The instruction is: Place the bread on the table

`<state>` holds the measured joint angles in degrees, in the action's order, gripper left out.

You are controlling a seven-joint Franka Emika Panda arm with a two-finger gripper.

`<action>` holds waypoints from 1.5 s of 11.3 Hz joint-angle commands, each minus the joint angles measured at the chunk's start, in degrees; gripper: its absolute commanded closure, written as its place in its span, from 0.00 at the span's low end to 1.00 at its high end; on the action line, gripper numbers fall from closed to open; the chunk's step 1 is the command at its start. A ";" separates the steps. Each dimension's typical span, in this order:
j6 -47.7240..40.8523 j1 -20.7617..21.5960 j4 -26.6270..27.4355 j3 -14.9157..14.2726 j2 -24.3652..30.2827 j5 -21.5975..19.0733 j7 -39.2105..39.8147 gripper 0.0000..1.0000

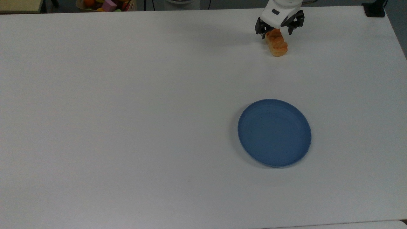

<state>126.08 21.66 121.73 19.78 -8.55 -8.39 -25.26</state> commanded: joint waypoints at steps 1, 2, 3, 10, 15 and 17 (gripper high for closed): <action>-11.16 -3.01 -8.05 0.34 1.08 -0.14 -0.76 0.00; -15.73 -4.50 -11.74 0.00 1.95 -0.04 -0.58 0.00; -20.30 -6.60 -15.26 -0.18 3.01 -0.04 -0.58 0.00; -39.85 -11.72 -30.49 -13.08 10.83 1.89 -0.14 0.00; -35.07 -12.16 -29.89 -19.87 11.98 4.09 6.86 0.00; -29.33 -12.78 -27.86 -19.87 11.28 3.91 11.53 0.00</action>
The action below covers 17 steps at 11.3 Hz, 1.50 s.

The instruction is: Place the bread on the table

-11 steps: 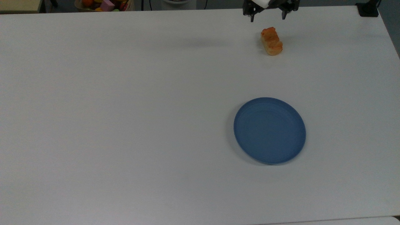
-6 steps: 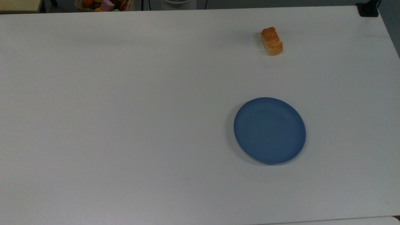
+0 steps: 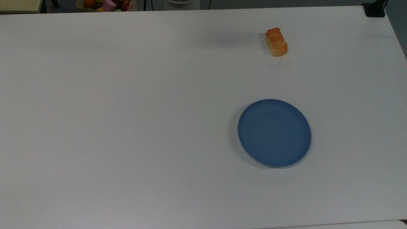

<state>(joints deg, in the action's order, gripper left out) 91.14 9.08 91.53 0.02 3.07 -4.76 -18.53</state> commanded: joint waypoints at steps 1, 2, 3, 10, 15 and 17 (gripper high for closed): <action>6.24 -1.08 2.34 -0.10 -0.70 0.11 7.43 0.00; 6.42 -1.52 2.25 0.07 -0.96 0.10 11.55 0.00; 6.42 -2.22 2.25 -0.10 -1.05 0.37 16.38 0.00; 6.42 -3.20 2.42 0.25 -1.49 1.16 23.98 0.00; 6.24 -3.20 2.42 0.25 -1.23 1.07 23.19 0.00; 6.24 -3.11 2.42 0.42 -1.31 0.98 23.19 0.00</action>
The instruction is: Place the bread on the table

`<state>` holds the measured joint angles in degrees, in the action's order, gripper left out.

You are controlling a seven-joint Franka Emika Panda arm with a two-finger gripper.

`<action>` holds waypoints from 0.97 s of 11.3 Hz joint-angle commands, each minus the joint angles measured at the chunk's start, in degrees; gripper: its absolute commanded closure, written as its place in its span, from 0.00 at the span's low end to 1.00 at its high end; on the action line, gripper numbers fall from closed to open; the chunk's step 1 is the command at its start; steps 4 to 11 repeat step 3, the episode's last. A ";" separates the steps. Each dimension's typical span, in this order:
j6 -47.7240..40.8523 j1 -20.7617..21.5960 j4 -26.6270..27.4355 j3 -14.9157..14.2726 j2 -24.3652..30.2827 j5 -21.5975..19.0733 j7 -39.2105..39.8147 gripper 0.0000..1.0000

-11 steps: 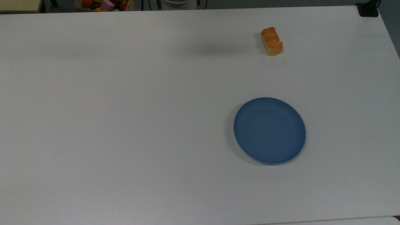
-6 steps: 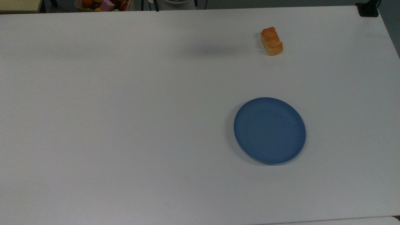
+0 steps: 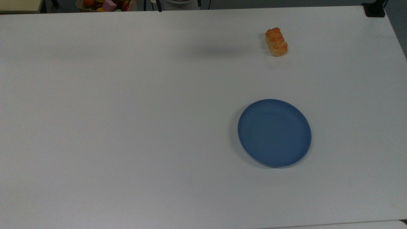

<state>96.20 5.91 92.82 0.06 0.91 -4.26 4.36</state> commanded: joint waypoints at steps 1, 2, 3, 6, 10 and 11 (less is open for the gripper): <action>1.27 0.07 1.14 0.38 0.85 0.48 0.30 0.00; 1.18 0.07 1.14 0.38 0.85 0.48 0.30 0.00; 1.18 0.16 1.23 0.47 0.85 0.48 0.30 0.00; 1.18 0.16 1.23 0.47 0.85 0.48 0.30 0.00; 1.18 0.16 1.23 0.47 0.85 0.48 0.30 0.00; 1.18 0.16 1.23 0.47 0.85 0.48 0.30 0.00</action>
